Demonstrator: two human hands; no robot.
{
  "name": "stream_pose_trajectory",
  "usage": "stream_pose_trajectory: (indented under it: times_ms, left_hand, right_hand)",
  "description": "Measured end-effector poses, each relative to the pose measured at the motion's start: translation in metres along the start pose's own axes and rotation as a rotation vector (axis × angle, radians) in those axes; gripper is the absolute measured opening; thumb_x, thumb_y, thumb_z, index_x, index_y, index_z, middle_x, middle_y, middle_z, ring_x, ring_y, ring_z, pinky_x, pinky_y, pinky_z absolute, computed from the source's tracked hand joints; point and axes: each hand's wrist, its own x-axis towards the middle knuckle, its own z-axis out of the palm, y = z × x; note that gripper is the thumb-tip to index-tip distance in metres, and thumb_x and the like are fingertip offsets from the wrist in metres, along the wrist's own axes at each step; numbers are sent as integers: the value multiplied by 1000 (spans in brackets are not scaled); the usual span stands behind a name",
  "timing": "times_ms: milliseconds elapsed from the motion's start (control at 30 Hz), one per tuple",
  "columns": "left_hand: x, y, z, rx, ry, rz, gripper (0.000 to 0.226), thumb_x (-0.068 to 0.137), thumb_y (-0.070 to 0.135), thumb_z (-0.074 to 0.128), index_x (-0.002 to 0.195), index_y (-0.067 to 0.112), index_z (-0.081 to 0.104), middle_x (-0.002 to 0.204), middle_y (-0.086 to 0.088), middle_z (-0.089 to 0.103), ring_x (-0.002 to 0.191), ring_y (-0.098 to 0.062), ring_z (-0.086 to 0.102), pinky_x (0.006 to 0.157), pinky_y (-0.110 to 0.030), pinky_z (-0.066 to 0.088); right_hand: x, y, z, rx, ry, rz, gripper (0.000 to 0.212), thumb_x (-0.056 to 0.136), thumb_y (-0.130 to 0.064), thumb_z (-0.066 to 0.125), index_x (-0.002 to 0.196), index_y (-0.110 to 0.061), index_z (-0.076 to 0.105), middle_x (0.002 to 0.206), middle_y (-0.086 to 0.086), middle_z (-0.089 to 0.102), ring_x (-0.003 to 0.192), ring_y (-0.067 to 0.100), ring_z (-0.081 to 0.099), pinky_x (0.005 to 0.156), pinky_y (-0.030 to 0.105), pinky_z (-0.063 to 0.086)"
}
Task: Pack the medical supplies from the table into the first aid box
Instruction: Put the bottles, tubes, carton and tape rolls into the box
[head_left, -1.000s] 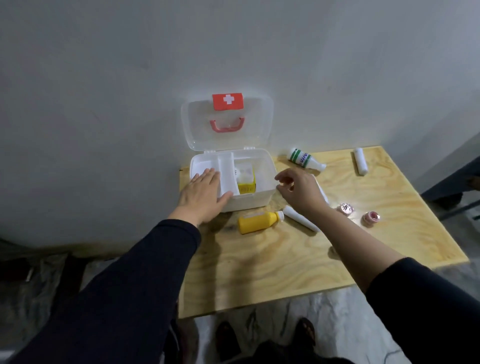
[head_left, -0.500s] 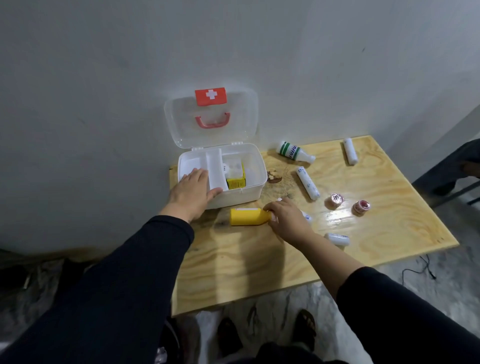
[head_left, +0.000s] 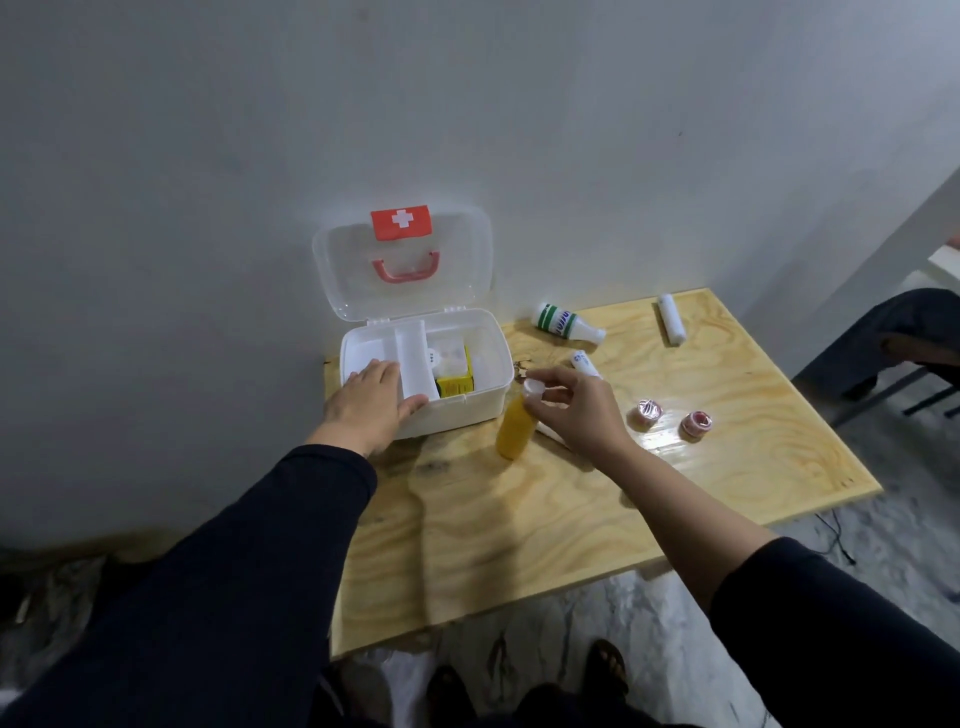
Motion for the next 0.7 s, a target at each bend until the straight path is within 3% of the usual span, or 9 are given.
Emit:
stream_pose_trajectory:
  times_ms: [200,367,467,700]
  left_hand:
    - [-2,3,-2,-16,7,-9,62,97,52,38,141,9,36,141,-8,43,126,-29,46,107,-40,37]
    - [-2,6,-3,-13,27,-41,50,96,49,43,124,8,47,123,-9,52,111,-30,54,98,-41,44]
    - [-2,7,-4,-31,32,-50,48,96,49,43,120,8,48,120,-8,52,107,-30,53,94,-41,45]
    - [-4,6,-4,-59,12,-24,65,99,50,35,148,9,26,156,-10,27,144,-29,26,118,-40,22]
  right_hand:
    - [28,-54,-32,-57,155,-146,28,85,-20,69,113,-15,69,90,-6,67,84,6,62,75,16,46]
    - [60,-85,-29,-62,177,-204,32,85,-16,68,116,-10,66,103,1,70,86,9,61,77,19,48]
    - [71,-85,-9,-78,161,-196,32,86,-14,66,117,-10,65,107,6,72,88,11,62,85,27,54]
    - [81,-66,35,-270,79,-240,32,89,-14,59,121,-10,63,120,7,68,107,22,64,94,33,51]
